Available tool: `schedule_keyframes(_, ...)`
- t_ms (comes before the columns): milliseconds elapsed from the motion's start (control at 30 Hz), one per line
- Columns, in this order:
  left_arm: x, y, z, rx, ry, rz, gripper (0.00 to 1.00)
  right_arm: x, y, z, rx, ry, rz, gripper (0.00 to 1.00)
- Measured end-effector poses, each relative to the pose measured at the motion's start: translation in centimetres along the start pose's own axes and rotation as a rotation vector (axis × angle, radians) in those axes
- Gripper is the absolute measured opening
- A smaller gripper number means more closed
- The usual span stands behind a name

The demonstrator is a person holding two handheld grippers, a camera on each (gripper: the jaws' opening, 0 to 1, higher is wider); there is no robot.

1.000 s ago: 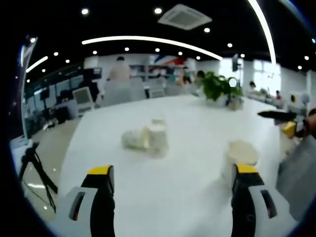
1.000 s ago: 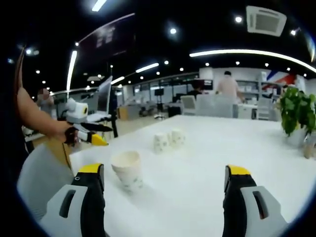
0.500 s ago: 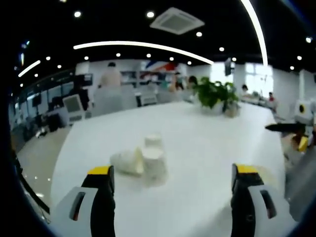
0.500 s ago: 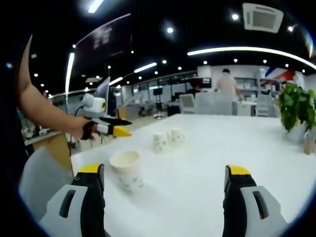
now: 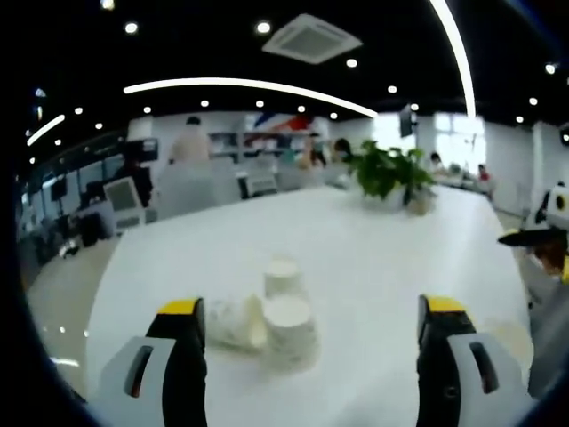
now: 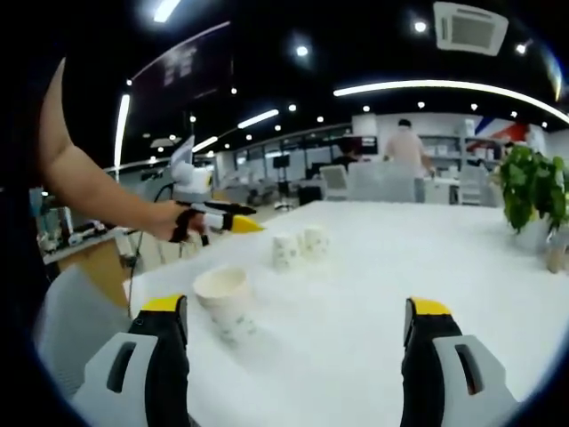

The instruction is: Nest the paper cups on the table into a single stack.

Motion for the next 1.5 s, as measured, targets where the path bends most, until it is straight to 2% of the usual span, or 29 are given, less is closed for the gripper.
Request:
schedule_keyframes(200, 1.7, 0.0, 0.1, 0.055, 0.030, 0.022, 0.98, 0.0, 0.1, -0.1, -0.011, 0.005, 0.002, 1.00)
schedule_keyframes(300, 2.5, 0.2, 0.4, 0.058, 0.034, 0.029, 0.97, 0.0, 0.1, -0.2, -0.008, 0.006, 0.001, 1.00)
schedule_keyframes(400, 3.2, 0.5, 0.6, 0.057, 0.040, 0.039, 0.94, 0.1, 0.1, -0.1, -0.009, -0.001, 0.008, 1.00)
schedule_keyframes(533, 3.7, 0.9, 0.3, 0.115, 0.059, 0.043, 0.84, 0.1, 0.1, -0.1, -0.012, -0.006, 0.008, 1.00)
schedule_keyframes(667, 4.4, 1.5, 0.7, 0.100, 0.050, 0.058, 0.79, 0.1, 0.1, -0.1, -0.015, -0.001, 0.008, 0.99)
schedule_keyframes(733, 4.7, 1.7, 0.8, 0.053, 0.048, 0.052, 0.77, 0.1, 0.1, -0.2, -0.012, -0.002, 0.011, 0.99)
schedule_keyframes(900, 5.4, 2.5, 0.8, 0.087, 0.035, 0.085, 0.66, 0.0, 0.2, -0.3, -0.005, 0.002, 0.017, 0.98)
schedule_keyframes(967, 5.6, 2.6, 0.8, 0.076, 0.034, 0.089, 0.63, 0.0, 0.2, -0.3, -0.005, 0.003, 0.019, 0.98)
schedule_keyframes(1033, 5.8, 2.9, 1.0, 0.058, 0.022, 0.097, 0.62, 0.0, 0.1, -0.3, -0.004, 0.002, 0.018, 0.98)
schedule_keyframes(1100, 5.9, 3.3, 1.1, 0.006, 0.021, 0.112, 0.61, 0.0, 0.1, -0.2, -0.004, -0.001, 0.018, 0.97)
schedule_keyframes(1200, 6.2, 3.7, 1.1, 0.011, 0.011, 0.134, 0.57, 0.1, 0.1, -0.2, -0.010, -0.007, 0.020, 0.97)
schedule_keyframes(1267, 6.3, 4.1, 1.1, -0.014, 0.018, 0.146, 0.56, 0.1, 0.1, -0.1, -0.012, -0.009, 0.020, 0.97)
schedule_keyframes(1333, 6.6, 4.6, 0.9, -0.008, 0.022, 0.179, 0.54, 0.1, 0.1, -0.1, -0.017, -0.010, 0.024, 0.97)
schedule_keyframes(1400, 6.8, 4.8, 0.6, 0.013, 0.026, 0.184, 0.55, 0.0, 0.1, -0.2, -0.009, -0.007, 0.022, 0.97)
schedule_keyframes(1500, 7.1, 4.8, 0.6, -0.019, 0.019, 0.184, 0.54, 0.0, 0.2, -0.3, 0.000, -0.004, 0.022, 0.97)
Point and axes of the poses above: the point that each gripper's makers call its tool centre point, and the gripper's own axes: x roughly forward along the fingers, z roughly to its left, y roughly out of its underside, the point moved 10 cm from there along -x, roughly backward along the fingers, and after that the axes turned 15 degrees about -x, right-handed, at the moved point
